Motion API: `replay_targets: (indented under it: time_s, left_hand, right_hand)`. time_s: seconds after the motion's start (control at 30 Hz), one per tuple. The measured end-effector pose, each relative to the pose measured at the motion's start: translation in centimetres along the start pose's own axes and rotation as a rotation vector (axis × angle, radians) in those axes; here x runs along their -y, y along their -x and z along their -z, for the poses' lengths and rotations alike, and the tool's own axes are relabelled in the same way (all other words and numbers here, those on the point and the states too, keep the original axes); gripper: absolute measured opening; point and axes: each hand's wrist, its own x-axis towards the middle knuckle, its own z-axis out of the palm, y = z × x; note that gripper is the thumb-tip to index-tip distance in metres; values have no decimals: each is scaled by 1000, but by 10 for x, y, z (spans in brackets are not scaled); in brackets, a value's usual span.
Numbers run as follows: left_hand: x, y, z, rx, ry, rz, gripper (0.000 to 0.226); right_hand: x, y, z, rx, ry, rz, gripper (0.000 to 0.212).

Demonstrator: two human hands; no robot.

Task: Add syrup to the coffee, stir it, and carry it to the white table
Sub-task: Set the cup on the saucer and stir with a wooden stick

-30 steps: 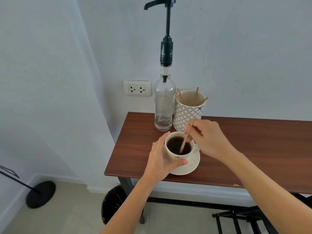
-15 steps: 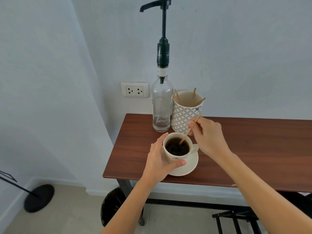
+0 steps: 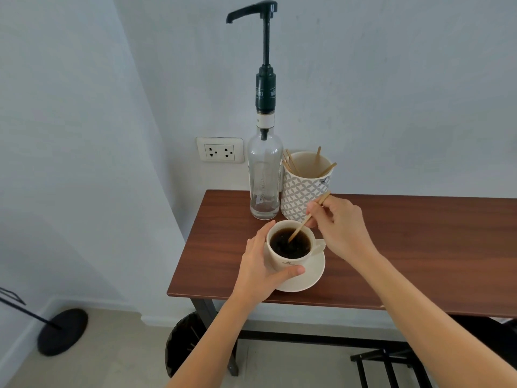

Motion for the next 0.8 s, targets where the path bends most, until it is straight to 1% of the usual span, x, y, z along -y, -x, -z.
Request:
replay_targets:
  time_s: [0.13,0.27,0.4,0.57,0.6,0.7,0.8]
  left_hand:
    - [0,0,-1,2,4,17,89]
    - [-1,-1,0,6,-8,15,84]
    - [-2,0,1,12,-16,43,90]
    - [-3,0,2,19,-29,59,97]
    - [-4,0,2,21,-39,72,97]
    - [-7,0,1,26,-60,99,101]
    - [-7,0,-2,9,-28,68,108]
  right_hand:
    - [-3,3,9,-29,45,58,26]
    - [-3,12,22,-140,10,216,32]
    - [-5,19,33,-188,-26,258,38]
    - [-10,18,40,-186,-86,178,41]
    - [-11,18,40,-192,-105,146,39]
    - [-17,17,41,-188,-133,61,25]
    - [-22,10,45,-199,-244,-84,22]
